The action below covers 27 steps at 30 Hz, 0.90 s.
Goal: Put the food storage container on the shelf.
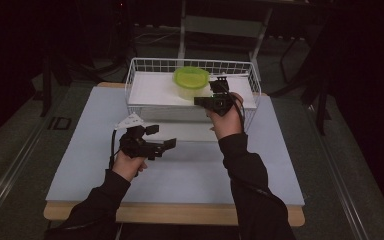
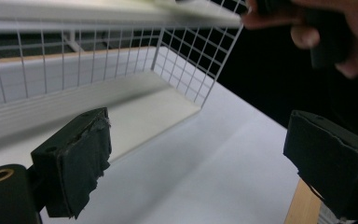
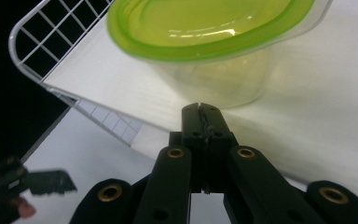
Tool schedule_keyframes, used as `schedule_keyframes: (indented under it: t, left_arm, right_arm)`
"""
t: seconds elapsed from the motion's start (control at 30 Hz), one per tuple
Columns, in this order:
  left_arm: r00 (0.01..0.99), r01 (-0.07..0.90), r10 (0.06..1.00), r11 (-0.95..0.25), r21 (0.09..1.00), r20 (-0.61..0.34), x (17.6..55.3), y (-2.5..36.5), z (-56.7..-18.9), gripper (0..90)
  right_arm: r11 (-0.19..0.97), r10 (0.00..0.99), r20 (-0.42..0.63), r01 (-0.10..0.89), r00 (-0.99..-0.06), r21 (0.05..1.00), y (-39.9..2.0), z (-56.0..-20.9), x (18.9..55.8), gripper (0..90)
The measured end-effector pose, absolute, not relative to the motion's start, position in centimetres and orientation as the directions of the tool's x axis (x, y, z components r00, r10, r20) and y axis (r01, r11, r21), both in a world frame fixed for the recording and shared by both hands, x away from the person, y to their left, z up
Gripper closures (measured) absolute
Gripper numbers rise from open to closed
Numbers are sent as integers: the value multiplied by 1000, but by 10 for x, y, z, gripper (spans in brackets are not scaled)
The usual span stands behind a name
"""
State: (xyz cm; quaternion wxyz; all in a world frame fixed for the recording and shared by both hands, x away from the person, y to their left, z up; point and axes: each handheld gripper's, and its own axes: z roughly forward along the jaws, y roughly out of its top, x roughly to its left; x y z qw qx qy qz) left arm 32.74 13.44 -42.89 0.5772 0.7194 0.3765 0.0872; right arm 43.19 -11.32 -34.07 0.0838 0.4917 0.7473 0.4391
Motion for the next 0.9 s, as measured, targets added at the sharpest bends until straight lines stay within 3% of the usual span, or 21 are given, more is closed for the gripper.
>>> schedule_keyframes:
  t: [0.43,0.6,0.67,0.73,0.77,0.83,0.9]
  left_arm:
    - [696,446,645,-43,894,-316,327,143,-440,86]
    - [709,426,644,-66,902,-287,324,142,-438,86]
    - [716,409,645,-79,909,-266,321,140,-436,85]
    - [725,399,640,-87,913,-256,319,139,-435,84]
    - [729,398,637,-95,912,-252,317,138,-433,80]
    - [730,400,633,-87,913,-259,316,139,-432,80]
    - [733,406,626,-88,910,-266,310,138,-429,74]
  right_arm:
    - [119,819,305,665,-485,737,-109,-341,446,871]
    - [133,803,300,645,-516,753,-114,-337,430,766]
    - [153,782,289,620,-552,769,-119,-335,418,624]
    - [152,776,289,612,-560,776,-120,-335,415,583]
    - [166,763,272,585,-586,794,-124,-335,405,488]
    - [168,759,266,573,-595,802,-126,-335,402,457]
    - [185,733,247,535,-634,824,-131,-337,388,303]
